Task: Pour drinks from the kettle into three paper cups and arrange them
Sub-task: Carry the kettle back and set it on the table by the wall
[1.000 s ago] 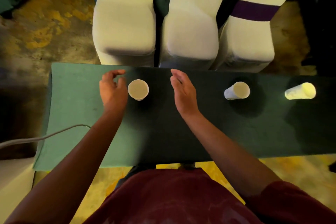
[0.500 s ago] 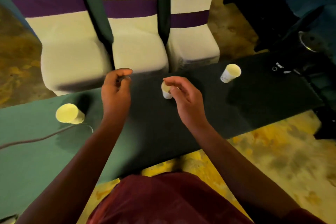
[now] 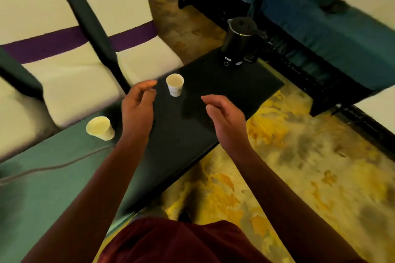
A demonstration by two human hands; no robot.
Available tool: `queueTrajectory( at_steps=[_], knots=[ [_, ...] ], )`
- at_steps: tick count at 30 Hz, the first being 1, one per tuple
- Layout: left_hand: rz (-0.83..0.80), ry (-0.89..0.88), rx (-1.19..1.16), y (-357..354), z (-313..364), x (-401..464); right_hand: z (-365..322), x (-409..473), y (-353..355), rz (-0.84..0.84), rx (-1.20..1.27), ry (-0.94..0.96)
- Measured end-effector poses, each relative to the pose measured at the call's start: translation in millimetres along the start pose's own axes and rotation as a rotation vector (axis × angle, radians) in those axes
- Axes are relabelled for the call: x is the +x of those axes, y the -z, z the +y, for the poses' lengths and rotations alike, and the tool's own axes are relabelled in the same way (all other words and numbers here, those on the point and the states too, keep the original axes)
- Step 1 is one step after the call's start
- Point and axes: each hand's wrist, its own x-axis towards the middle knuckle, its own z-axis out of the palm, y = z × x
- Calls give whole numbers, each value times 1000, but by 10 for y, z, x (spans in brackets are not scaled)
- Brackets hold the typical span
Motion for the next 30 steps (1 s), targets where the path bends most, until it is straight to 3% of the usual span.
queueTrajectory(
  at_steps=[5, 13, 21, 30],
  knots=[
    [-155, -4, 21, -634, 2, 251, 233, 231, 620, 195, -9, -43],
    [-179, 41, -116, -1559, 38, 1209, 663, 1102, 1194, 330, -97, -102],
    [-199, 216, -49, -2332, -41, 2309, 1087, 2284, 1331, 287, -130, -291],
    [-230, 245, 32, -3318, -162, 3122, 1764, 3199, 1680, 325, -201, -304]
  ],
)
